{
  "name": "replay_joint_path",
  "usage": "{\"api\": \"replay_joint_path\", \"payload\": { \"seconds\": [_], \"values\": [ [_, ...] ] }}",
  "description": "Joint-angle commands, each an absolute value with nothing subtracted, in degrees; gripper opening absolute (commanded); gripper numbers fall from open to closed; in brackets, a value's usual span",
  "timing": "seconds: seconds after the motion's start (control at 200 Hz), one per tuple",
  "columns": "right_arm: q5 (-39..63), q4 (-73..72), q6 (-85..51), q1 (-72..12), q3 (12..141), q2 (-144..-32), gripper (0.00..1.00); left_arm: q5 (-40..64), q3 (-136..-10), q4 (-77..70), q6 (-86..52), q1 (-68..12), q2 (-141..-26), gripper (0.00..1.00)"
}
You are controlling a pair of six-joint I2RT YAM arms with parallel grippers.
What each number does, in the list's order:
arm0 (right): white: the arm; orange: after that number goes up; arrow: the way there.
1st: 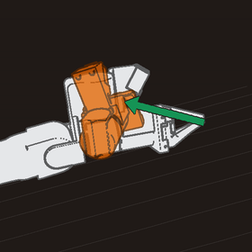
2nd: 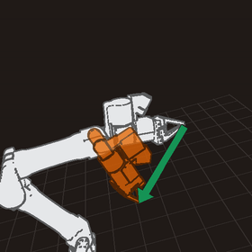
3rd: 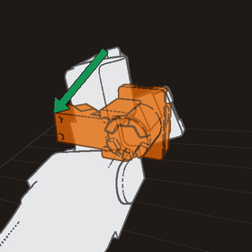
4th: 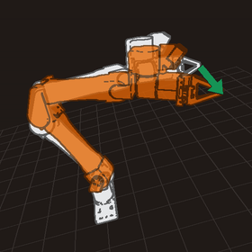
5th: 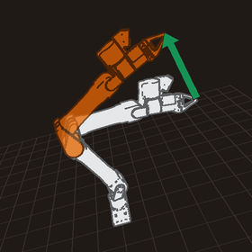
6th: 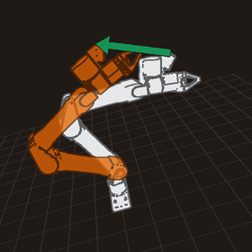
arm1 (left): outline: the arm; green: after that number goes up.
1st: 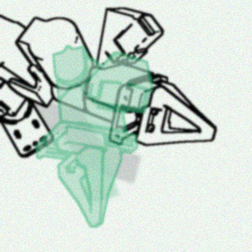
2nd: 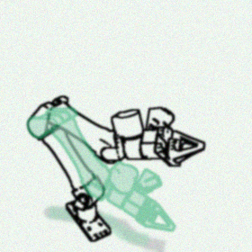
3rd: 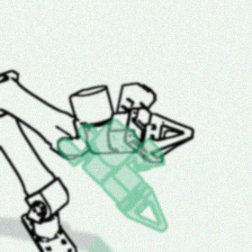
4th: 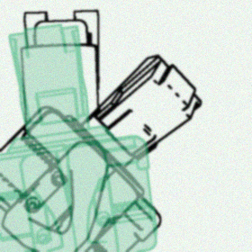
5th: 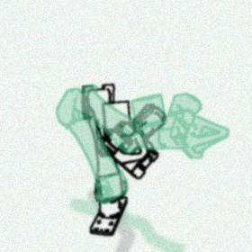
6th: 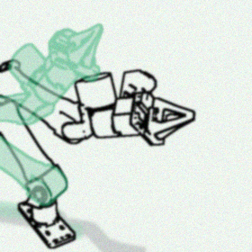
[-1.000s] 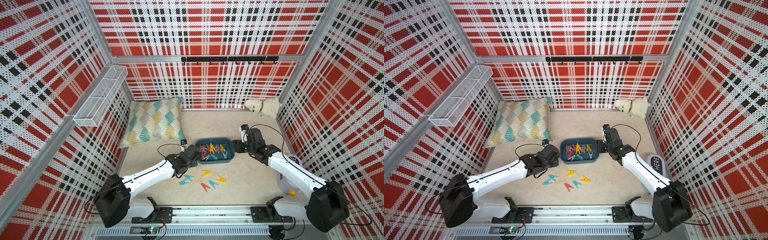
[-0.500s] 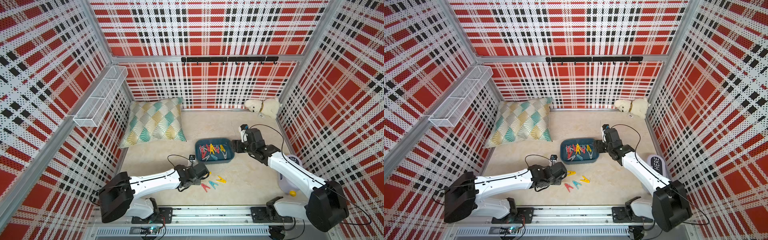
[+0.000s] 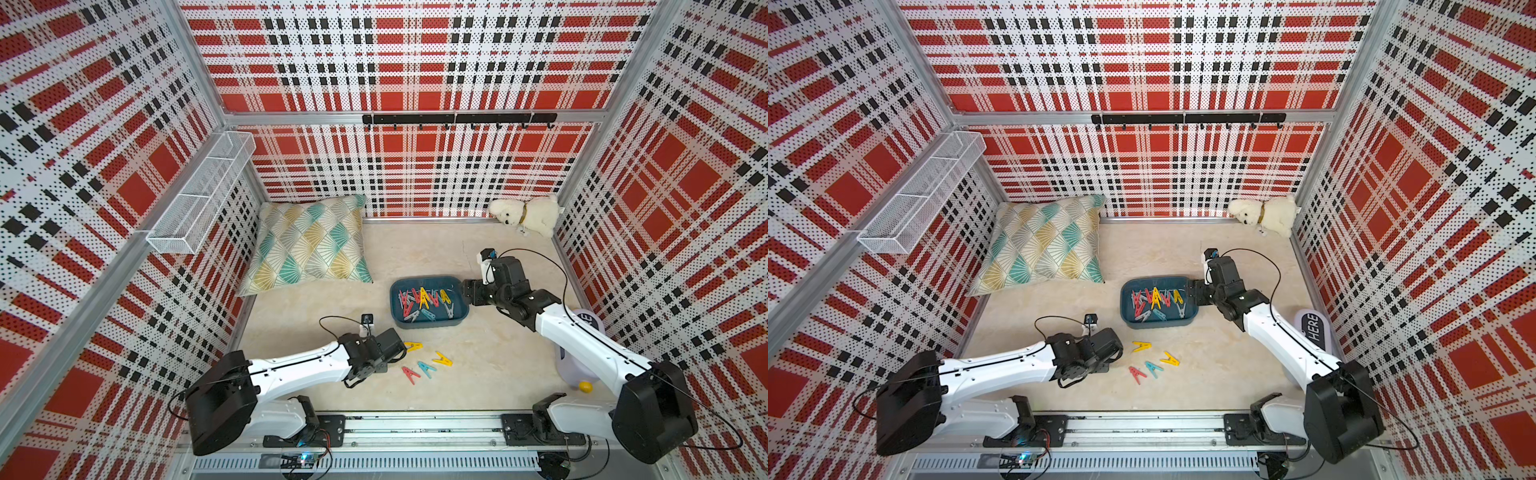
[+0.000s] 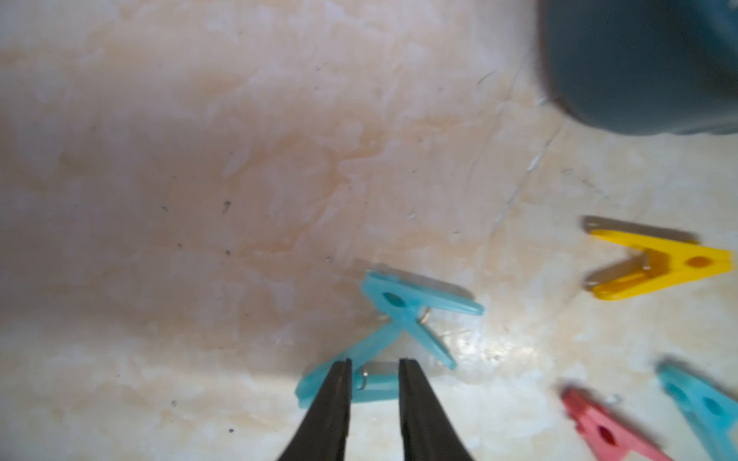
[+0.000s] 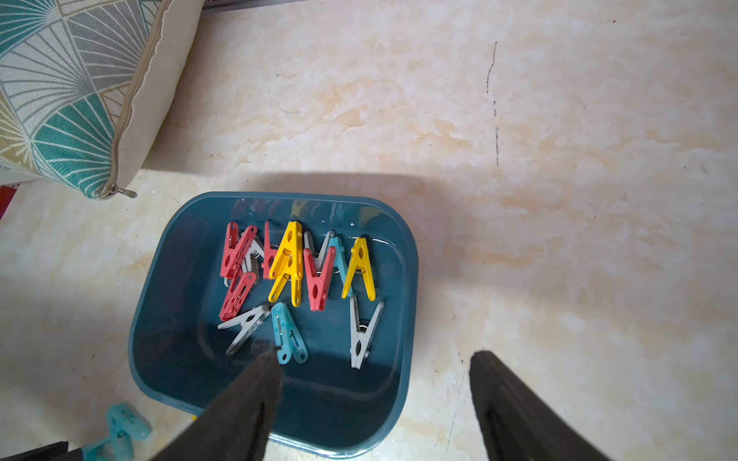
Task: Put the clothespins into the storage box
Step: Pick up the clothespin from the center of the board.
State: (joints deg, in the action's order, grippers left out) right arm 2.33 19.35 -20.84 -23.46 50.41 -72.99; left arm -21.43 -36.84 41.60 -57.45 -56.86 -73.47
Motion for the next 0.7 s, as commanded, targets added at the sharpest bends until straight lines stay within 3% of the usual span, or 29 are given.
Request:
{"api": "replay_joint_path", "payload": {
  "seconds": [0.0, 0.696],
  "values": [
    [1.8, 18.5, -20.7, -23.6, 50.0, -72.4, 0.82, -21.9, -35.8, 42.3, -58.0, -55.6, -72.1, 0.29],
    [2.2, 18.1, -20.9, -23.6, 49.9, -72.3, 0.82, -20.1, -36.6, 37.0, -51.7, -53.6, -74.9, 0.31]
  ]
}}
